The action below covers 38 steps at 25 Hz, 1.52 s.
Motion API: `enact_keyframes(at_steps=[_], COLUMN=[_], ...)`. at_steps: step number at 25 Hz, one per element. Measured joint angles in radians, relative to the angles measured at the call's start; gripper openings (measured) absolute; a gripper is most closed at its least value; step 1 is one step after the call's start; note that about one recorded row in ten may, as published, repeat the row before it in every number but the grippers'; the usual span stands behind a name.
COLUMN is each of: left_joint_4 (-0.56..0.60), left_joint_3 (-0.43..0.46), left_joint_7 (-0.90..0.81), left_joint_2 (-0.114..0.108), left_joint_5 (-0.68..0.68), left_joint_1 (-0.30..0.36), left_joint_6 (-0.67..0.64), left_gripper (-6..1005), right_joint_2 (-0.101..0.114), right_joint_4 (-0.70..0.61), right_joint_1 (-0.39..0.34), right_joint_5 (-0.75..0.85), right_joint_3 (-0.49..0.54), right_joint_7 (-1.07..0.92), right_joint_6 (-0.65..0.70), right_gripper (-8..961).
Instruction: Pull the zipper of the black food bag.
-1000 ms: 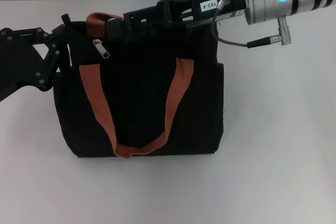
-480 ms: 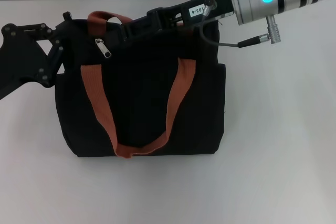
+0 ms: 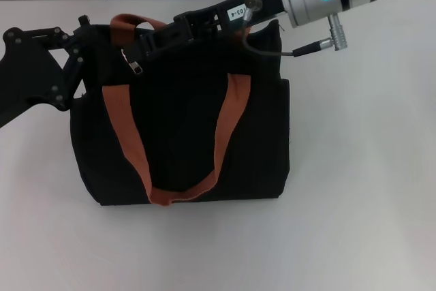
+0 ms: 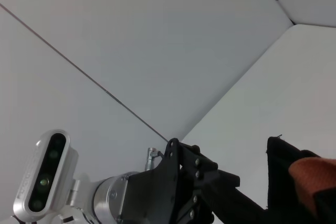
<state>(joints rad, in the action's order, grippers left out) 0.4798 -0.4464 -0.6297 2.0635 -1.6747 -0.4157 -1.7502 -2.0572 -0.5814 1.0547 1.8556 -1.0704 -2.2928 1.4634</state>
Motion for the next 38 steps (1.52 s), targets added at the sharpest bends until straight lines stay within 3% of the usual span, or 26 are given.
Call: enact_keyframes(at_steps=[18,30,32,38], left_joint_4=[-0.029,-0.029,-0.029,-0.029], left_joint_3=[-0.005,-0.004,-0.004,-0.001], left_joint_7=[-0.001,-0.001,-0.001,-0.001], left_joint_2=[0.001,0.002,0.003,0.003], left_joint_5=[0.01,0.012,0.012,0.012], left_joint_1=[-0.031,-0.04,-0.04,-0.036], left_joint_6=[0.0,-0.002,-0.003,-0.014], left_gripper=[30,29,29,29], right_joint_2=[-0.018,-0.021,-0.021,-0.021], right_joint_4=[0.004,0.001,0.001,0.0], right_joint_1=[0.013,0.01,0.009,0.008], right_joint_5=[0.013,0.013,0.013,0.013], right_joint_3=[-0.025,-0.05,-0.05,-0.05], right_joint_7=[-0.012,-0.025,-0.025,-0.018], right_joint_6=[-0.025,-0.044,-0.044,-0.048], right_gripper=[466,298,138,92])
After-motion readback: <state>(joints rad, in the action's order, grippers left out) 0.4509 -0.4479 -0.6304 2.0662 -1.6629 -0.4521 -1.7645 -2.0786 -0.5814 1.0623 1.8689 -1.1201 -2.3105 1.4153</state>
